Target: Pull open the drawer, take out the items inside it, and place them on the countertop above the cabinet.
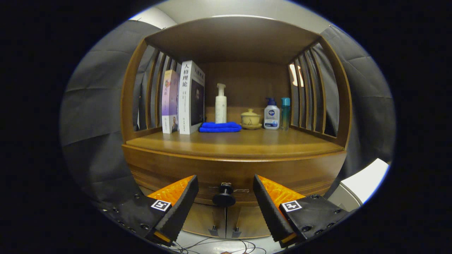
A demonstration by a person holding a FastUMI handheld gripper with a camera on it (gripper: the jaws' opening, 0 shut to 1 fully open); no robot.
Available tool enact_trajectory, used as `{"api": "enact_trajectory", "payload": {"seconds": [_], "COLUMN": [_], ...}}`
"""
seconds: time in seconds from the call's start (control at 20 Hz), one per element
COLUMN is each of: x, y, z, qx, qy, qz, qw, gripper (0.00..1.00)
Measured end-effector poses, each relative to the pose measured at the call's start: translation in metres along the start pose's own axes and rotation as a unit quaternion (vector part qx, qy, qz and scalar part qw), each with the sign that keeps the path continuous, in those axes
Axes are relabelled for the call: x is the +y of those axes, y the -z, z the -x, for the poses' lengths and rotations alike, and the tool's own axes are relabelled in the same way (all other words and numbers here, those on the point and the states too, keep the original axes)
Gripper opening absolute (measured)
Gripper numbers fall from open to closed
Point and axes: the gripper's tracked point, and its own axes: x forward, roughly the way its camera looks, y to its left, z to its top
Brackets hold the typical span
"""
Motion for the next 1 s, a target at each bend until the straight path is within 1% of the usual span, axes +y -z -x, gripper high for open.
{"api": "enact_trajectory", "payload": {"seconds": [0.3,0.4,0.5,0.6,0.7,0.8,1.0], "x": [0.005,0.007,0.003,0.004,0.004,0.003,0.003], "y": [0.034,0.039,0.043,0.042,0.042,0.043,0.044], "z": [-0.022,-0.025,-0.029,-0.028,-0.027,-0.029,-0.026], "qx": [0.028,0.029,0.030,0.028,0.035,0.039,0.046], "qy": [0.002,0.000,0.006,0.002,0.001,0.000,-0.008], "qz": [-0.001,0.000,0.007,0.005,-0.004,-0.001,0.000], "qw": [1.000,1.000,1.000,1.000,0.999,0.999,0.999], "gripper": [0.98,0.81,0.65,0.49,0.41,0.31,0.22]}}
